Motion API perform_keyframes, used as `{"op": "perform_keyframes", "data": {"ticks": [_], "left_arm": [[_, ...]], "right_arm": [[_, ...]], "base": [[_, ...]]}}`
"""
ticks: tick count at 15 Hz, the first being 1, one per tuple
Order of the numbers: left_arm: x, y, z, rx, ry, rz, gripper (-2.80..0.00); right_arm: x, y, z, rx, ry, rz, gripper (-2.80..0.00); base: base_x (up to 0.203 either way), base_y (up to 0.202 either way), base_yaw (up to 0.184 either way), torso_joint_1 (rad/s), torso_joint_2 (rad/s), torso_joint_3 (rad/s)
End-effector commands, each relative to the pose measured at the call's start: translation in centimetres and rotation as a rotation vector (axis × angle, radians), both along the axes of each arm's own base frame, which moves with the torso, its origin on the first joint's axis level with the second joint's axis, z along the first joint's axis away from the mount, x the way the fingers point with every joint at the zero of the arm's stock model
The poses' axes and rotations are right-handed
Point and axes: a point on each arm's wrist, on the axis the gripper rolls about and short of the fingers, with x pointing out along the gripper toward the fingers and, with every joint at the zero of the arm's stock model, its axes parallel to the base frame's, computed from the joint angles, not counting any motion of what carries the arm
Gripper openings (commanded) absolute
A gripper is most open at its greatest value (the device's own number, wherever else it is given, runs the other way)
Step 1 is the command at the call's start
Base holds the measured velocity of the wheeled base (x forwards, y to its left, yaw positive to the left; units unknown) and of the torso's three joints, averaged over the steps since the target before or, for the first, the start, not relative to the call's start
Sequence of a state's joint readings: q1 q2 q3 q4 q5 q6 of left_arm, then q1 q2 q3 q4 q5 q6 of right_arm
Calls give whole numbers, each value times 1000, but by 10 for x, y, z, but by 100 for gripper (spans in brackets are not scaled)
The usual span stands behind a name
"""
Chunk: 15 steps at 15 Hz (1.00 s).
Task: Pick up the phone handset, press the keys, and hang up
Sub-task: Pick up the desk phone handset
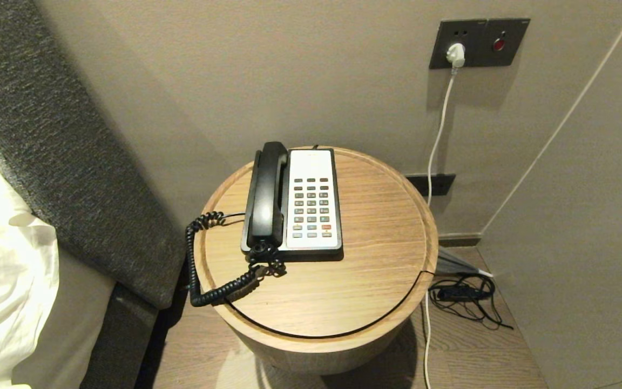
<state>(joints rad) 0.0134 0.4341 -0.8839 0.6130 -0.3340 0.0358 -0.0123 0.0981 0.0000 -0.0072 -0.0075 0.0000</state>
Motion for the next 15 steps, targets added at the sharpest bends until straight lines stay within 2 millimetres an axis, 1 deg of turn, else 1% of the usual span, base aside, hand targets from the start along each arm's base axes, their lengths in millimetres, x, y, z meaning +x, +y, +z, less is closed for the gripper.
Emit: {"op": "perform_keyframes", "data": {"ticks": [1,2,4,6,8,10,11,14,15], "left_arm": [[68,-1,43,-22,217,-97,-280],[97,-2,56,-32,283,-142,-280],[151,-8,74,-39,380,-217,-280],[203,-22,82,-27,459,-276,-280],[246,-50,81,-13,532,-305,-280],[273,-82,85,-41,569,-300,-280],[279,-100,85,-40,583,-285,-280],[284,-132,85,70,523,-121,-280],[286,-143,81,118,510,-90,-280]], "right_arm": [[0,0,0,0,1,1,-280],[0,0,0,0,1,0,-280],[0,0,1,0,0,0,-280],[0,0,0,0,1,0,-280],[0,0,0,0,1,0,-280],[0,0,0,0,1,0,-280],[0,0,0,0,0,1,-280],[0,0,0,0,1,0,-280],[0,0,0,0,1,0,-280]], "base": [[0,0,0,0,0,0],[0,0,0,0,0,0],[0,0,0,0,0,0],[0,0,0,0,0,0],[0,0,0,0,0,0],[0,0,0,0,0,0],[0,0,0,0,0,0],[0,0,0,0,0,0],[0,0,0,0,0,0]]}}
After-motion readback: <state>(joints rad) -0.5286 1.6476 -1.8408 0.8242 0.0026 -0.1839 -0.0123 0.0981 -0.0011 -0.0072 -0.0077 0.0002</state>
